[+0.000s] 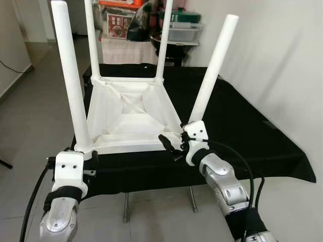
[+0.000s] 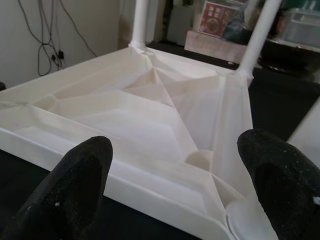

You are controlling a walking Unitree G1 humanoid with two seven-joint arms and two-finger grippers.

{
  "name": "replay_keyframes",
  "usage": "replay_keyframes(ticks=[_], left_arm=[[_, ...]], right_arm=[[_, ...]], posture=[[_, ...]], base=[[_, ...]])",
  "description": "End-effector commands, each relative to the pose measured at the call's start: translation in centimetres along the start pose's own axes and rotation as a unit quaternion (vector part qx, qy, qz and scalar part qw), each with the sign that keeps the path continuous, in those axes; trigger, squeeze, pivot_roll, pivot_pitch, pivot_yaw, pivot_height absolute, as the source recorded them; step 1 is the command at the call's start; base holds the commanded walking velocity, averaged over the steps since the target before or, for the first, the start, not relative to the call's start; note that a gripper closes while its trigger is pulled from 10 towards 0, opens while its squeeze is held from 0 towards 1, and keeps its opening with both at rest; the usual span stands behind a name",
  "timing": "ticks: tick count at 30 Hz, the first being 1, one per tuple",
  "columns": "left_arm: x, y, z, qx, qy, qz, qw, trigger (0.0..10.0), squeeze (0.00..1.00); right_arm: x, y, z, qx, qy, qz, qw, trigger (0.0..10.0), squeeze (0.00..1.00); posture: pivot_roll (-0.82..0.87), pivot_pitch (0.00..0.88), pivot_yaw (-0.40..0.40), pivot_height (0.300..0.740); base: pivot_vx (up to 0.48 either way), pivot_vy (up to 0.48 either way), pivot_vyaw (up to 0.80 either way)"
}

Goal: Building children table

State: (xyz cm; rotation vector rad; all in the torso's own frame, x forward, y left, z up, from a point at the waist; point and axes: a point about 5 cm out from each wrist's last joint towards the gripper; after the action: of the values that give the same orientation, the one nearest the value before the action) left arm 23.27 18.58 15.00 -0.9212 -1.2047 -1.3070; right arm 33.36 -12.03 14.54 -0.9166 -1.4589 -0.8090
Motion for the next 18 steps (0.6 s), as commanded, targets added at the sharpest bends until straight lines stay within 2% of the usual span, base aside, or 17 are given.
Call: replay_keyframes(ticks=[1,3,8,9,10,11,13,15,16,18], left_arm=[[1.0,0.6,-0.4,-0.01,-0.011,-0.026,1.0,10.0,0.0],[2.0,1.6,-0.4,-0.008,-0.009,-0.05,0.999,10.0,0.0],[2.1,2.3,-0.1,-0.002,0.0,-0.055,0.999,10.0,0.0],[1.4,2.7,0.2,0.004,0.006,-0.042,0.999,10.0,0.0],[1.4,2.7,0.2,0.004,0.006,-0.042,0.999,10.0,0.0],[0.9,2.7,0.3,0.005,0.01,-0.034,0.999,10.0,0.0],[0.8,2.7,0.3,0.004,0.01,-0.033,0.999,10.0,0.0],[0.6,2.6,0.0,-0.005,0.003,-0.028,1.0,10.0,0.0],[0.6,2.6,0.0,-0.005,0.003,-0.028,1.0,10.0,0.0],[0.5,2.6,-0.4,-0.014,-0.005,-0.026,1.0,10.0,0.0]], right_arm=[[0.4,-0.1,-1.1,-0.01,-0.003,-0.009,1.0,10.0,0.0],[1.6,-0.1,-2.3,-0.014,-0.009,-0.028,0.999,10.0,0.0],[3.3,-0.4,-3.3,-0.01,-0.019,-0.061,0.998,10.0,0.0],[5.7,-0.9,-4.0,-0.004,-0.021,-0.114,0.993,10.0,0.0],[5.7,-0.9,-4.0,-0.004,-0.021,-0.114,0.993,10.0,0.0],[7.7,-1.3,-4.5,0.001,-0.031,-0.156,0.987,10.0,0.0],[8.1,-1.4,-4.5,0.002,-0.034,-0.163,0.986,10.0,0.0],[10.3,-1.8,-5.2,0.0,-0.036,-0.203,0.979,10.0,0.0],[10.3,-1.8,-5.2,0.0,-0.036,-0.203,0.979,10.0,0.0],[12.7,-2.0,-6.3,-0.03,-0.047,-0.234,0.971,10.0,0.0]], posture=[[-0.2,0.0,-0.097,0.74],[-0.2,0.0,-0.099,0.74],[-0.21,0.0,-0.094,0.74],[-0.22,0.0,-0.086,0.74],[-0.22,0.0,-0.086,0.74],[-0.22,0.0,-0.083,0.74],[-0.22,0.0,-0.083,0.74],[-0.23,0.0,-0.079,0.74],[-0.23,0.0,-0.079,0.74],[-0.23,0.0,-0.076,0.74]], base=[[0.0,0.0,0.0],[0.0,0.0,0.0],[0.0,0.0,0.0],[0.0,0.0,0.0],[0.0,0.0,0.0],[0.0,0.0,0.0],[0.0,0.0,0.0],[0.0,0.0,0.0],[0.0,0.0,0.0],[0.0,0.0,0.0]])
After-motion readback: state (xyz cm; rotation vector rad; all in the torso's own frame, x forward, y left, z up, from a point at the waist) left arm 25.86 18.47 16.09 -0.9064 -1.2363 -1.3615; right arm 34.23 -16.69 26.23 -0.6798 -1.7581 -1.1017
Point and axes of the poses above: a point about 5 cm out from each wrist's last joint towards the gripper, its own y axis pointing out of the wrist towards the gripper, its own x axis along the axis of the wrist's last joint, z = x × y, and after that the axes turned 3 degrees about y, right-handed
